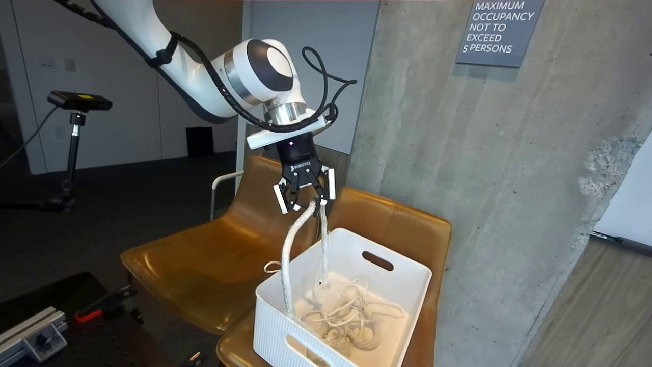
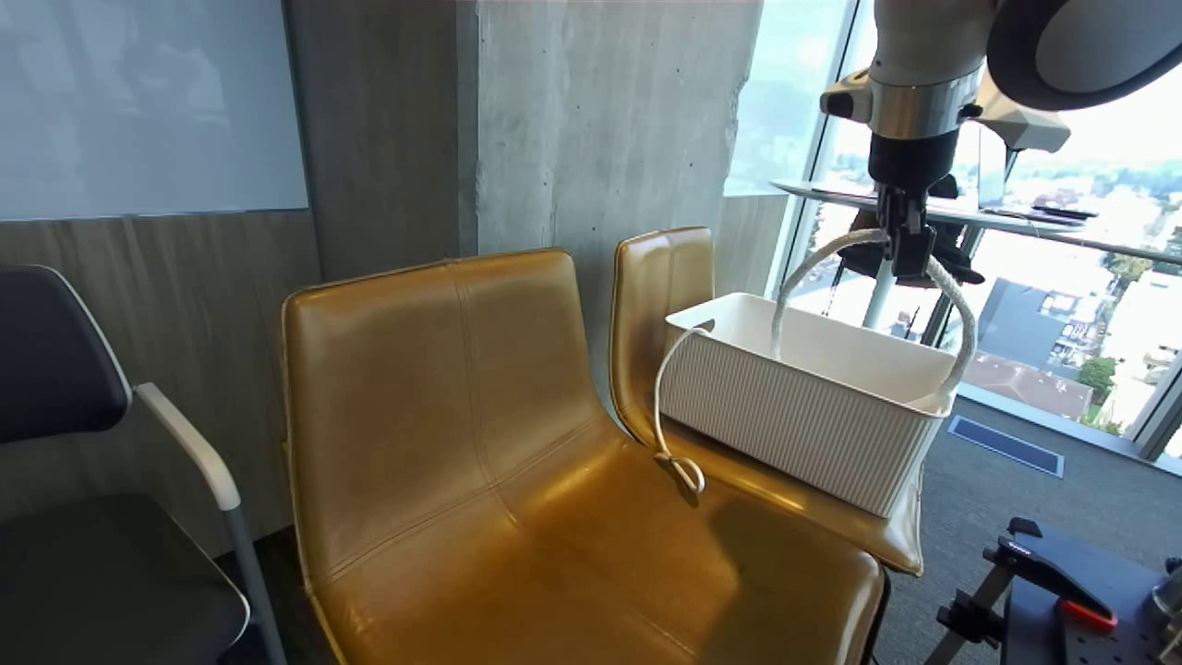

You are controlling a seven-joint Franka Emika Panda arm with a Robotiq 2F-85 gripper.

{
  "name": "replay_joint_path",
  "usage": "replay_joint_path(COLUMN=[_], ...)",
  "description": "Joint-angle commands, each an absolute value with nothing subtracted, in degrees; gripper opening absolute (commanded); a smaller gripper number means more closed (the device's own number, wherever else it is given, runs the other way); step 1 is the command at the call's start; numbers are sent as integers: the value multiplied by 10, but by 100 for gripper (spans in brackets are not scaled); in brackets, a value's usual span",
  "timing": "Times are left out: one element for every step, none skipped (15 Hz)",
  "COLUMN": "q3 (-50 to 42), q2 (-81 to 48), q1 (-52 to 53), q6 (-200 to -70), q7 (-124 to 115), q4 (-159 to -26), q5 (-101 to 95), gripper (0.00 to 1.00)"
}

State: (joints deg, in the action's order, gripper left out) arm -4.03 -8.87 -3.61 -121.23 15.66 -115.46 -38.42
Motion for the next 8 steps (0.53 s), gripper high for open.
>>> replay_joint_path(q3=[-48, -49, -52, -54, -56, -59, -62, -64], q2=[-61, -61, -62, -65, -67, -70, -75, -77], q1=[-45, -46, -47, -48, -49, -49, -51, -51], q6=[-1273, -1285, -1295, -1303, -1310, -1316, -1321, -1326], q7=[133, 129, 122, 117, 112, 106, 103, 98], q4=[-1188, -1189, -1186, -1182, -1179, -1175, -1169, -1165], q5=[-393, -396, -407, -415, -422, -429, -432, -434], gripper=[0, 0, 0, 0, 0, 0, 0, 0])
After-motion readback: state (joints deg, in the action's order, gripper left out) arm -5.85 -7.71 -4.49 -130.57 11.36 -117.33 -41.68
